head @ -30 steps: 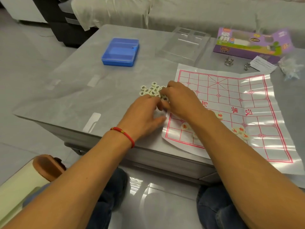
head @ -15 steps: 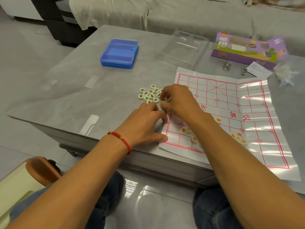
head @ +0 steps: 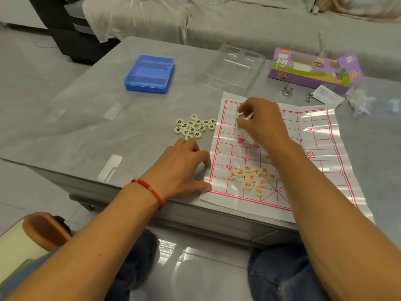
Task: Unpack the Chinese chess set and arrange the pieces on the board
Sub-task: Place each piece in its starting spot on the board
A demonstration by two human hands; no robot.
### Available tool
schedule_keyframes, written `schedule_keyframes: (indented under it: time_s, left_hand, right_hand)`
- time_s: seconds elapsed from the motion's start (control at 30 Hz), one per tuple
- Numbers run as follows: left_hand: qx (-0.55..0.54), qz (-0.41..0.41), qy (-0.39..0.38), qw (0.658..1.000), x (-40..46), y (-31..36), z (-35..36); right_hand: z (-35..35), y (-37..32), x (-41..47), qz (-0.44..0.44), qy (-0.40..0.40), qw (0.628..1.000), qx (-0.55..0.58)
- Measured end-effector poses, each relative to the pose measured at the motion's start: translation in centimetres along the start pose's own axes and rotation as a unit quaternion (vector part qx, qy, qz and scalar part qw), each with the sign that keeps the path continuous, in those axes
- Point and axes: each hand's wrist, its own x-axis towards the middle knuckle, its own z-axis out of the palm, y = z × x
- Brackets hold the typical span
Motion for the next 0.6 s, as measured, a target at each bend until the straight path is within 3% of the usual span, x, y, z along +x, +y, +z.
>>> schedule_keyframes:
  time_s: [0.17,0.4,0.5,0.6]
  left_hand:
    - [0.012,-0.001,-0.001,1.0,-0.8,-0.7,-0.1]
    - [0.014,-0.007,-0.006,1.0,-1.2,-0.8,-0.2]
    - [0.017,-0.011,-0.01,1.0,-1.2,-0.7,-0.1]
    - [0.017,-0.013,-0.01,1.0,-1.2,-0.7,-0.1]
  right_hand:
    - [-1.7,5.4,0.0,0.092,0.011,0.995,-0.043]
    - [-1.6,5.7,0.0,0.089,0.02,0.995,-0.032]
    - [-0.3,3.5,-0.2,0.024,0.015,0.999,-0.035]
    - [1.9,0.2,-0.5,-0.093,-0.054,0.993,-0.039]
